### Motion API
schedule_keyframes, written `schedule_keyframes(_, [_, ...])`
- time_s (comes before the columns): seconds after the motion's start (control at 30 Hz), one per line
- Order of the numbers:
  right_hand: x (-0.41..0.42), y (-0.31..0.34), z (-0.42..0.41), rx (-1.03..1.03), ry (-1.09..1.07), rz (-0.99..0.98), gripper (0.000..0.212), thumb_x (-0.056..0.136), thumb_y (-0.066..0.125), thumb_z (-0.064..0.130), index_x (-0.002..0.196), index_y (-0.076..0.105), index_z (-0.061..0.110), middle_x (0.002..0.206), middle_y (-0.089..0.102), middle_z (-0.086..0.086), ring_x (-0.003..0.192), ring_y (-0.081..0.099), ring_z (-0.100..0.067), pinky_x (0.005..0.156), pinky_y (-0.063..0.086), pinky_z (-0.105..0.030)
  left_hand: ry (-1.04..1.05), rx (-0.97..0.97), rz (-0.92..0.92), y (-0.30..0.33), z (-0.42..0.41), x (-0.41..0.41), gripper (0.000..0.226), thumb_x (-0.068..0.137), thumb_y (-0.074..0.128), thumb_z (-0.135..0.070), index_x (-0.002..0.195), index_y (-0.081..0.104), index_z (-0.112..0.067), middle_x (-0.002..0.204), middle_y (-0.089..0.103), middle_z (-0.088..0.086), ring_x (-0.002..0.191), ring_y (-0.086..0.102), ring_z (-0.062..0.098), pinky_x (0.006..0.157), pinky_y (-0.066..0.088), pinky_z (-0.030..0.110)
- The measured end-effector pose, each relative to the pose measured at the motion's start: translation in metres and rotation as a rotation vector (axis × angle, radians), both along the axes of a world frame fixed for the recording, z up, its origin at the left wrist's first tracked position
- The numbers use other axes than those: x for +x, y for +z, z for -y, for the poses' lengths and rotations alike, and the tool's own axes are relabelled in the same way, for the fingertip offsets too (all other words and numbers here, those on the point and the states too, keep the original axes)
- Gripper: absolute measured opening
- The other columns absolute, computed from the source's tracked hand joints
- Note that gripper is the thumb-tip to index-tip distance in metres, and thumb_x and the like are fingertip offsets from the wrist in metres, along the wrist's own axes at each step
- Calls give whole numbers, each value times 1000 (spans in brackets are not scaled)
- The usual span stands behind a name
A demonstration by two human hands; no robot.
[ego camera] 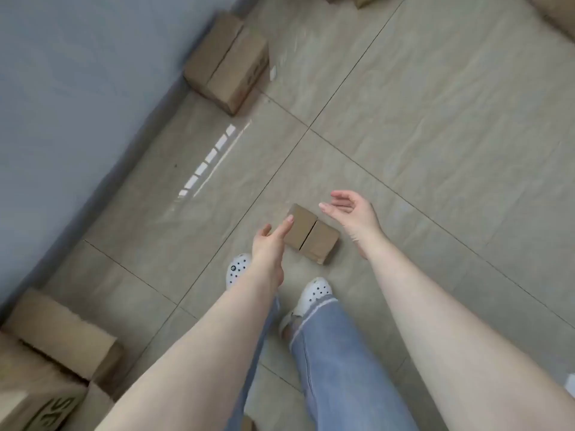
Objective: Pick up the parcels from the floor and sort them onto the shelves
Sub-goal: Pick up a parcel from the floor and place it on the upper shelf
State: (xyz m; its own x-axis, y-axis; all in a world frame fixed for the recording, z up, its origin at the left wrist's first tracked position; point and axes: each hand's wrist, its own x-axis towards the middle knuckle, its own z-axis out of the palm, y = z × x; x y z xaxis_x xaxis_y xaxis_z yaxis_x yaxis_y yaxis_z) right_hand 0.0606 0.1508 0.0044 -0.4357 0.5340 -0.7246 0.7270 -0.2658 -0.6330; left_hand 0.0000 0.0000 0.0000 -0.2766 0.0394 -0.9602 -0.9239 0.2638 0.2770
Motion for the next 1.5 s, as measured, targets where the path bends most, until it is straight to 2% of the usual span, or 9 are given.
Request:
schedule_keyframes(0.1, [0, -82, -9, 29, 123, 70, 56, 74, 81, 25, 123, 59, 9, 116, 61, -10, 117, 57, -24, 102, 45, -33, 48, -61, 44, -70, -7, 11, 94, 80, 75, -42, 156, 22, -20, 159, 33, 7, 145, 33, 28, 115, 24, 42])
schedule_keyframes(0.37, [-1, -265, -13, 79, 428, 246, 74, 68, 82, 44, 132, 54, 18, 138, 56, -4, 130, 50, -20, 107, 40, -34, 175, -161, 181, -241, -11, 31, 102, 77, 76, -45, 157, 16, -22, 157, 37, 5, 145, 35, 22, 115, 24, 39])
schedule_keyframes(0.6, [-9, -329, -11, 185, 647, 401, 74, 69, 71, 60, 133, 53, 27, 137, 59, 4, 131, 50, -18, 112, 27, -36, 247, -117, 173, -314, -14, 28, 82, 78, 79, -34, 146, 40, -9, 141, 55, 3, 126, 54, 19, 97, 41, 28])
schedule_keyframes(0.73, [-16, -328, -10, 203, 679, 410, 71, 70, 68, 64, 131, 56, 30, 133, 62, 3, 130, 50, -19, 109, 24, -37, 235, -154, 142, -317, -12, 22, 84, 76, 81, -28, 145, 39, -7, 136, 60, 7, 121, 60, 22, 106, 46, 35])
schedule_keyframes(0.87, [-25, -290, -10, 195, 588, 366, 71, 69, 68, 65, 128, 58, 28, 130, 64, 2, 127, 52, -22, 110, 30, -39, 191, -120, 31, -280, -8, 0, 81, 70, 85, -30, 137, 47, -6, 131, 63, 7, 117, 63, 22, 104, 48, 34])
schedule_keyframes(1.0, [-41, -212, -6, 167, 416, 261, 73, 62, 71, 66, 122, 61, 25, 123, 68, 3, 117, 60, -20, 106, 39, -42, 90, -76, -71, -202, -1, -30, 104, 47, 88, -42, 136, 45, -9, 127, 65, 5, 114, 65, 20, 105, 48, 36])
schedule_keyframes(1.17, [-56, -82, -8, 105, 167, 109, 87, 42, 70, 74, 112, 64, 23, 111, 70, 5, 104, 67, -18, 97, 49, -43, -24, -29, -144, -63, -11, -60, 96, 57, 86, -46, 133, 36, -17, 123, 60, 0, 113, 60, 19, 99, 46, 33])
schedule_keyframes(1.37, [-71, 101, -22, 209, 63, 3, 75, 60, 77, 59, 115, 64, 10, 110, 72, -5, 101, 68, -19, 93, 53, -41, -69, 74, -189, 109, -34, -92, 92, 68, 86, -39, 138, 29, -22, 128, 57, 3, 111, 64, 21, 96, 54, 45])
schedule_keyframes(1.5, [-71, 208, -23, 443, 152, -130, 75, 68, 80, 40, 133, 51, 14, 129, 56, -8, 118, 54, -20, 103, 43, -34, -156, 115, -228, 205, -46, -111, 88, 69, 83, -43, 136, 30, -22, 126, 60, 3, 108, 68, 21, 93, 56, 44])
